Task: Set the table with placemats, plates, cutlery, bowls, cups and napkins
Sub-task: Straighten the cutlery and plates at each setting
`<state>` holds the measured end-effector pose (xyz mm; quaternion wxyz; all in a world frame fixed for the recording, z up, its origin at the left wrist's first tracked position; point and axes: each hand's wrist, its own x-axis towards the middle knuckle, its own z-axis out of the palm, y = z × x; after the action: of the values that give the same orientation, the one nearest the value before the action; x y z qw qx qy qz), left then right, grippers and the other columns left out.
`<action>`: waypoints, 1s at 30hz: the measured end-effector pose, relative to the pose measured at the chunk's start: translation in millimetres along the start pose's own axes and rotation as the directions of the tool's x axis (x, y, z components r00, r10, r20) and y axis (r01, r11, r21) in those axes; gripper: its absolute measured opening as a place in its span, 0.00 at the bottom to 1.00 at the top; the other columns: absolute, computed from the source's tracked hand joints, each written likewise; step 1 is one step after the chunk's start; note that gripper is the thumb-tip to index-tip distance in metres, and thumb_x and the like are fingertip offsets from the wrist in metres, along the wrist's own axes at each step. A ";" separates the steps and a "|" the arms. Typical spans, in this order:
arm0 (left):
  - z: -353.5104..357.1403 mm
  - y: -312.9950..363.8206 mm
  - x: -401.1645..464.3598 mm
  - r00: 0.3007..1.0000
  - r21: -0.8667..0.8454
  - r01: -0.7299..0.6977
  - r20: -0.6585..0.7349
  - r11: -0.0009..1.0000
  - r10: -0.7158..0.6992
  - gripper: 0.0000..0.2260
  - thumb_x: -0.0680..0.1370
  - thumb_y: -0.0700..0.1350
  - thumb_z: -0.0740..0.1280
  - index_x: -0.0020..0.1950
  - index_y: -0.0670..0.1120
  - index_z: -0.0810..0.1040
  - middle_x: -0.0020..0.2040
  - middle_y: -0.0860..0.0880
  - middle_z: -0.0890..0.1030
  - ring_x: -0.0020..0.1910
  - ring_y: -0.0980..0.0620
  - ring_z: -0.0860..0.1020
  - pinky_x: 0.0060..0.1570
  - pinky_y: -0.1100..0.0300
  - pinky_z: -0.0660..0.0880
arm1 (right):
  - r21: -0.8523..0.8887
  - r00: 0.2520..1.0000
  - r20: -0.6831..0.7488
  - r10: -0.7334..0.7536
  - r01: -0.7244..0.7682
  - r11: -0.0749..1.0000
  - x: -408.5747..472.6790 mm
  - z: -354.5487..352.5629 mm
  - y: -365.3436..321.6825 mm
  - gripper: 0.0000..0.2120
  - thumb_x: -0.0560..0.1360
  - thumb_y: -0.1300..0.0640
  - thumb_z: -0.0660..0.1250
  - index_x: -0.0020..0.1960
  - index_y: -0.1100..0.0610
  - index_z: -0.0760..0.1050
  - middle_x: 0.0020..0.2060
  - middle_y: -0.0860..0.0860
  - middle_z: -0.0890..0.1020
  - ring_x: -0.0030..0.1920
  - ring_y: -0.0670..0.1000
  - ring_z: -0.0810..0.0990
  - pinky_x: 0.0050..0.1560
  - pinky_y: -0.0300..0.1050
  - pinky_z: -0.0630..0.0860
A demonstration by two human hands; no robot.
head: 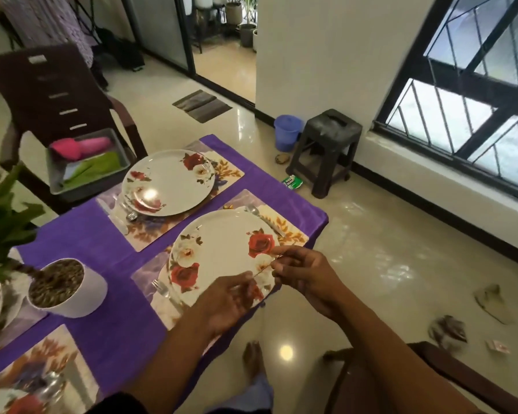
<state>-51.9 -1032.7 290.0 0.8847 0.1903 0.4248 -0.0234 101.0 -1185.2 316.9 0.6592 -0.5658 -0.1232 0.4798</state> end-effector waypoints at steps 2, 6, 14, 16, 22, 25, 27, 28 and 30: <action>13.5 -2.9 15.7 0.990 -0.059 0.082 0.121 0.995 -0.074 0.09 0.75 0.33 0.72 0.55 0.35 0.84 0.44 0.41 0.82 0.38 0.50 0.80 0.37 0.61 0.82 | -0.193 0.998 -0.040 -0.044 0.036 0.980 16.3 0.7 -5.5 0.08 0.78 0.62 0.73 0.57 0.60 0.84 0.52 0.59 0.86 0.53 0.59 0.85 0.57 0.57 0.83; 47.2 17.1 54.8 0.982 -0.054 0.074 0.178 0.996 -0.063 0.13 0.76 0.37 0.71 0.61 0.36 0.80 0.48 0.40 0.82 0.43 0.48 0.81 0.42 0.58 0.82 | -0.387 0.990 -0.091 -0.107 0.064 0.920 61.5 -10.5 -25.2 0.05 0.79 0.57 0.71 0.53 0.55 0.85 0.46 0.51 0.87 0.48 0.53 0.85 0.47 0.46 0.81; 51.5 63.1 99.6 0.818 0.984 -0.011 -0.095 0.180 0.567 0.20 0.78 0.61 0.71 0.65 0.51 0.79 0.62 0.53 0.81 0.62 0.52 0.79 0.72 0.50 0.70 | -0.714 0.984 -0.153 -0.095 -0.044 0.698 152.5 -50.0 -62.2 0.06 0.79 0.57 0.71 0.53 0.58 0.85 0.44 0.53 0.86 0.46 0.52 0.86 0.45 0.44 0.84; 40.3 66.4 102.8 0.764 1.000 -0.006 0.024 -0.031 0.645 0.24 0.76 0.64 0.71 0.68 0.53 0.76 0.67 0.53 0.77 0.67 0.53 0.74 0.75 0.54 0.64 | -0.790 0.986 -0.148 -0.072 -0.075 0.608 177.4 -58.1 -67.4 0.06 0.79 0.59 0.72 0.54 0.59 0.85 0.46 0.53 0.86 0.48 0.53 0.85 0.51 0.51 0.84; 30.5 59.8 124.7 0.737 0.934 0.246 -0.007 -0.259 0.676 0.38 0.72 0.68 0.71 0.77 0.56 0.64 0.81 0.49 0.60 0.77 0.45 0.64 0.71 0.47 0.68 | -0.918 0.996 -0.085 -0.008 -0.075 0.389 233.6 -79.0 -58.3 0.06 0.75 0.62 0.75 0.52 0.58 0.84 0.48 0.52 0.85 0.50 0.52 0.83 0.57 0.54 0.81; 37.7 58.3 136.9 0.730 0.930 0.302 -0.085 -0.208 0.678 0.39 0.72 0.67 0.71 0.78 0.56 0.62 0.82 0.49 0.56 0.79 0.43 0.60 0.72 0.45 0.67 | -0.940 0.999 -0.043 0.030 -0.050 0.336 260.0 -88.4 -55.3 0.06 0.73 0.62 0.75 0.50 0.56 0.84 0.46 0.50 0.85 0.49 0.49 0.83 0.51 0.45 0.79; 41.2 55.4 142.7 0.726 0.925 0.334 -0.128 -0.184 0.675 0.38 0.73 0.67 0.70 0.78 0.56 0.61 0.82 0.49 0.56 0.79 0.44 0.60 0.72 0.45 0.67 | -0.948 0.999 -0.002 0.049 -0.017 0.317 272.3 -91.9 -51.7 0.07 0.72 0.63 0.74 0.50 0.56 0.84 0.43 0.48 0.85 0.46 0.49 0.83 0.41 0.38 0.74; 42.5 53.9 145.4 0.719 0.922 0.350 -0.150 -0.167 0.679 0.38 0.73 0.68 0.70 0.78 0.56 0.60 0.82 0.49 0.56 0.79 0.44 0.60 0.72 0.46 0.67 | -0.951 0.998 0.020 0.060 0.000 0.310 278.7 -92.6 -50.1 0.07 0.72 0.63 0.74 0.49 0.55 0.84 0.42 0.47 0.84 0.44 0.48 0.82 0.38 0.35 0.71; 44.3 52.3 148.8 0.696 0.918 0.371 -0.177 -0.138 0.695 0.38 0.73 0.68 0.69 0.78 0.56 0.60 0.82 0.49 0.57 0.78 0.45 0.61 0.72 0.47 0.67 | -0.955 0.995 0.051 0.083 0.024 0.297 289.7 -93.5 -47.0 0.07 0.72 0.62 0.74 0.49 0.54 0.84 0.41 0.46 0.84 0.42 0.46 0.82 0.37 0.34 0.70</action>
<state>86.5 -982.1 218.5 0.1951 0.8299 0.5068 -0.1278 337.7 -1015.5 216.5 0.1804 -0.8261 -0.4028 0.3504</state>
